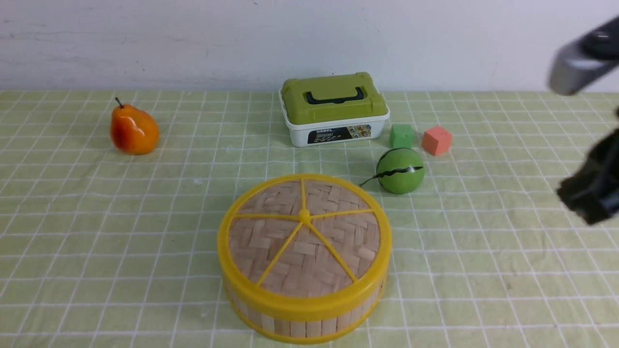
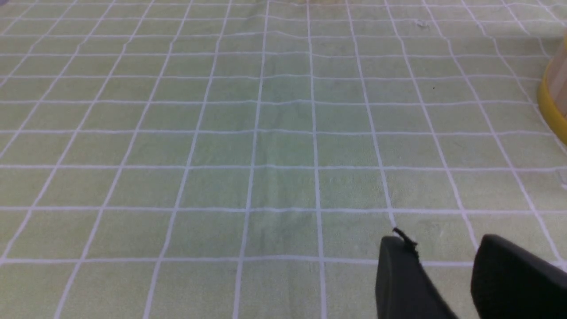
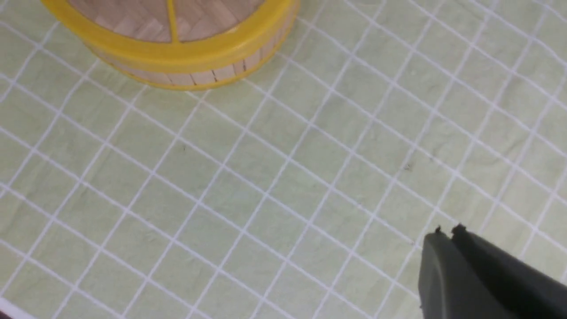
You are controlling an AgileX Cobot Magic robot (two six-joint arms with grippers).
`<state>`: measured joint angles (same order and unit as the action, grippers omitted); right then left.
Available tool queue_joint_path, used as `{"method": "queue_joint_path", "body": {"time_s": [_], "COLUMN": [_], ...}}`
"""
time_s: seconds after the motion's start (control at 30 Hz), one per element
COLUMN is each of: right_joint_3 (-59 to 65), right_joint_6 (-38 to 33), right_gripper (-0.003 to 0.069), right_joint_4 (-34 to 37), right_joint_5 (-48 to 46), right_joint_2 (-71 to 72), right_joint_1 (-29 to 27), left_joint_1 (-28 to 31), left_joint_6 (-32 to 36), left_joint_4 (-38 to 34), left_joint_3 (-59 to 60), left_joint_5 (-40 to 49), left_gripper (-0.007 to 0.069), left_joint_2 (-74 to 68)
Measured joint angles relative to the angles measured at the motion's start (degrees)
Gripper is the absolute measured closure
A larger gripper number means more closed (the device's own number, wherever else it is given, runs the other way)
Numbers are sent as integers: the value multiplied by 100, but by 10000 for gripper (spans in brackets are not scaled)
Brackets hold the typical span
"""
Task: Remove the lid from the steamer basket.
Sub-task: Use the right arm to lift the lid of the steamer
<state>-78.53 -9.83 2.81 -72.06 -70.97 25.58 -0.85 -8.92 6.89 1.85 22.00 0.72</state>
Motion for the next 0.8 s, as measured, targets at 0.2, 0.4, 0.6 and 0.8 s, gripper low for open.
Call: {"method": "queue_joint_path", "body": {"time_s": [0.2, 0.4, 0.6, 0.8], "right_joint_3": [-1231, -2347, -3093, -3403], "right_joint_6": [32, 32, 32, 60], "right_gripper": [630, 465, 246, 197], "right_joint_4": [-1, -1, 24, 24], "right_joint_5": [38, 57, 151, 441], "right_joint_2": [-1731, -3073, -4031, -4672], "right_joint_1": [941, 1314, 1476, 1488], "left_joint_1": [0, 0, 0, 0], "left_joint_6": [0, 0, 0, 0], "left_joint_4": [0, 0, 0, 0], "left_joint_3": [0, 0, 0, 0], "left_joint_5": [0, 0, 0, 0], "left_gripper": [386, 386, 386, 386], "left_joint_2": [0, 0, 0, 0]}}
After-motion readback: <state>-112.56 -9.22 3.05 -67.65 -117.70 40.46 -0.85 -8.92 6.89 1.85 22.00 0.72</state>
